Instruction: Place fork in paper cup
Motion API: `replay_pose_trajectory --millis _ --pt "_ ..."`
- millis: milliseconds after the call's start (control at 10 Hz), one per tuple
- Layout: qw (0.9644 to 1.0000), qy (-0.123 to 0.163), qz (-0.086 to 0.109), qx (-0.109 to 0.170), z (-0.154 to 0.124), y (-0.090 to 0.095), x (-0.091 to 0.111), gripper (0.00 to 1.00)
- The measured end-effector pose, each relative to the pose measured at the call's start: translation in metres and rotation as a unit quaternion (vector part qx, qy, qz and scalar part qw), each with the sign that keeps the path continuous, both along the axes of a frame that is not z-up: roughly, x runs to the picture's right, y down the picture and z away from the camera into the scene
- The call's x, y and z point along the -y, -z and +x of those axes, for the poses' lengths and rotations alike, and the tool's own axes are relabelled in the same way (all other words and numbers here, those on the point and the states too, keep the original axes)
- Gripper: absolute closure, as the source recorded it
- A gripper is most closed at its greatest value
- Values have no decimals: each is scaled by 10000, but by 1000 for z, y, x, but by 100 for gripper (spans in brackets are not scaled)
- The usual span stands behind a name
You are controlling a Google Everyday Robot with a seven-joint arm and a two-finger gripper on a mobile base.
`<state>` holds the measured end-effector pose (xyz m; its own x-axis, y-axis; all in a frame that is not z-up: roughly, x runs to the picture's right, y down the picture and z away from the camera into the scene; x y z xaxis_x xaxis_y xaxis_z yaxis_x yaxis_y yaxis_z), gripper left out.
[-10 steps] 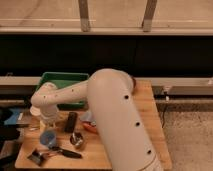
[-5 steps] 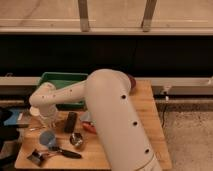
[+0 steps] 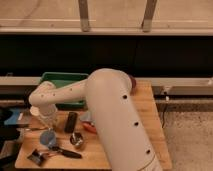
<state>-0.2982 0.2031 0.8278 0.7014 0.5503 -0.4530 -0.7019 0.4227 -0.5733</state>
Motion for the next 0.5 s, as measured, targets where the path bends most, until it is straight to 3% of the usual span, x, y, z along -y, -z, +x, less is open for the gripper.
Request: replay_pose_trajectory --millis 500 --pt "9999 -71 57 55 -1 1 1 100"
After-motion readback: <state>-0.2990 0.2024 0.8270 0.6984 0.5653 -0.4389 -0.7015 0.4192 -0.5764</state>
